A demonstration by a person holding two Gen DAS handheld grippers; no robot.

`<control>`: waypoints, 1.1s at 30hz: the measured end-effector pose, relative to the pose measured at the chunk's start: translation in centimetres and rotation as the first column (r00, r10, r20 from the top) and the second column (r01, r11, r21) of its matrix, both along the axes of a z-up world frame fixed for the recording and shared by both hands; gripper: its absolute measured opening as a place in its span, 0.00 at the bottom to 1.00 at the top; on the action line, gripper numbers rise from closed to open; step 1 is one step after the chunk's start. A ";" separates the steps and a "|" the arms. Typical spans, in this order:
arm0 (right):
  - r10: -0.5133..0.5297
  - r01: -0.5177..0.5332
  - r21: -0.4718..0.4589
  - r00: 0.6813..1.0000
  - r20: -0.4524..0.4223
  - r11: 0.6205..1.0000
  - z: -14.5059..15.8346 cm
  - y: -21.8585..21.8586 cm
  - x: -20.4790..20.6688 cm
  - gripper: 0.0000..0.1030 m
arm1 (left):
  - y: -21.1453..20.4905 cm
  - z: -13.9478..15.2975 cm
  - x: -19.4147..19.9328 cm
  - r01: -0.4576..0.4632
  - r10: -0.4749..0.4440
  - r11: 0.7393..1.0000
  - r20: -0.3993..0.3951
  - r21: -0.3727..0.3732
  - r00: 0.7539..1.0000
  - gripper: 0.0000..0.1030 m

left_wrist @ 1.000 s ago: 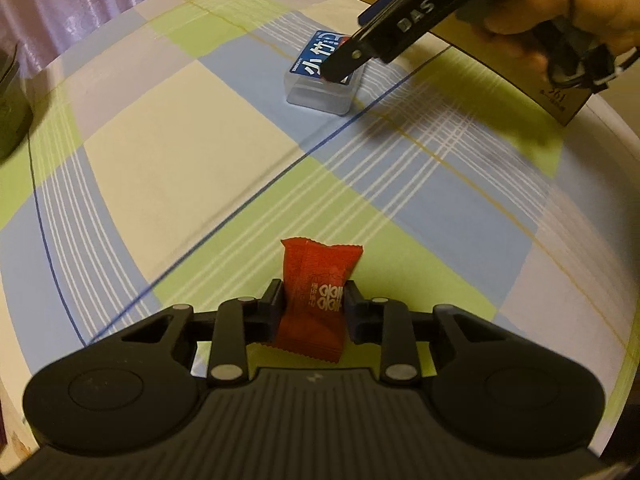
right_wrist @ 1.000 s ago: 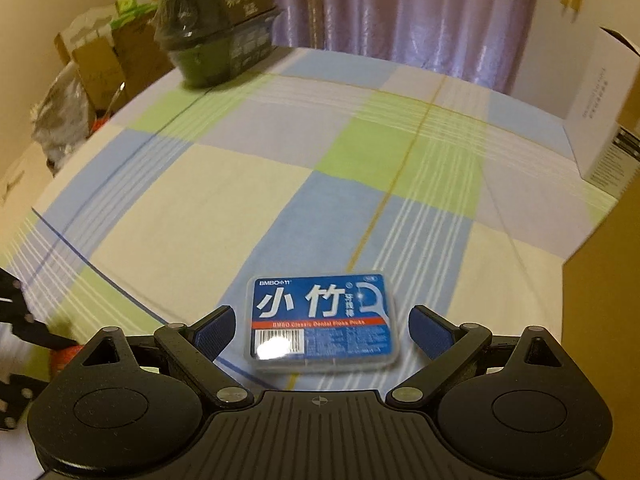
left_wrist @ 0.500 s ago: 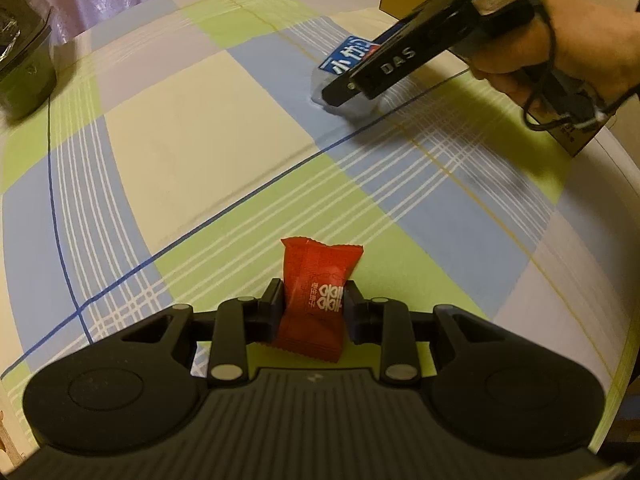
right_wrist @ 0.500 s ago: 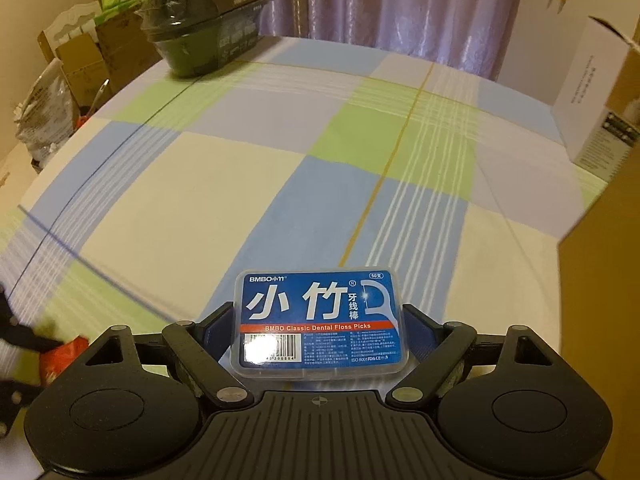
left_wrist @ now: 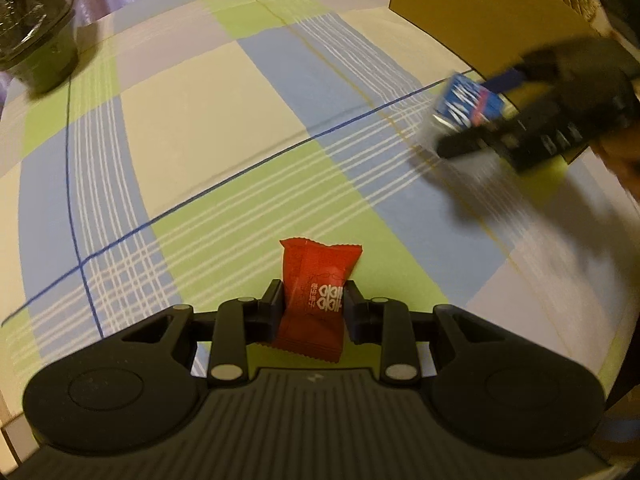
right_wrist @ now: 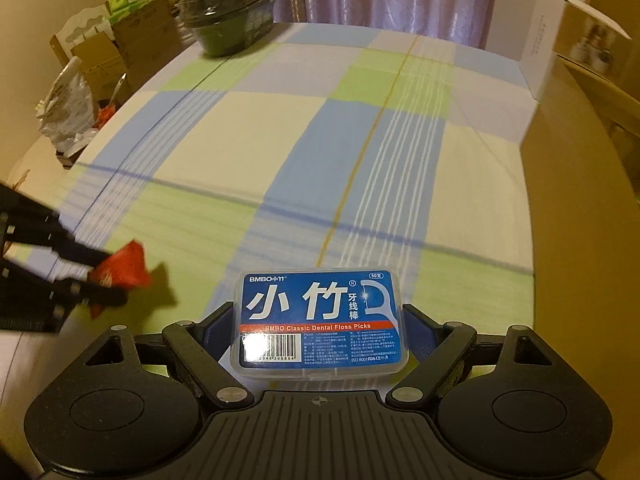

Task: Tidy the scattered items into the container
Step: 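Carry the candy packet in the left tool while the right tool carries the floss-pick box to the cardboard box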

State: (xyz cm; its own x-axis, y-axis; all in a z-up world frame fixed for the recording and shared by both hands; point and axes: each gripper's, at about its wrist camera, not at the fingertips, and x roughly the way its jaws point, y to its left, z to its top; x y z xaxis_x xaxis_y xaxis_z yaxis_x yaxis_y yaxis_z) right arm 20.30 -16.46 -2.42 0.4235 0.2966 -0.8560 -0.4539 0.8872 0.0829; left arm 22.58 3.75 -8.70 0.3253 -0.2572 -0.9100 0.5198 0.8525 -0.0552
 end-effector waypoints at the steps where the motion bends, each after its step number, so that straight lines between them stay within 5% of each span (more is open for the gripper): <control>1: 0.000 0.000 0.002 1.000 -0.002 1.000 0.2 -0.2 -0.9 0.85 | -0.2 0.3 -0.4 -0.011 0.011 1.000 0.000 -0.003 1.000 0.25; 11: -0.143 0.149 0.121 0.988 -0.053 0.981 2.9 -4.4 -8.0 0.85 | -2.5 3.0 -5.1 -0.114 0.113 0.993 -0.031 -0.041 0.993 0.25; 33: -0.241 0.223 0.199 0.968 0.068 0.954 9.6 -9.4 -14.5 0.85 | -6.8 8.5 -12.1 -0.178 0.181 0.979 0.022 -0.097 0.983 0.25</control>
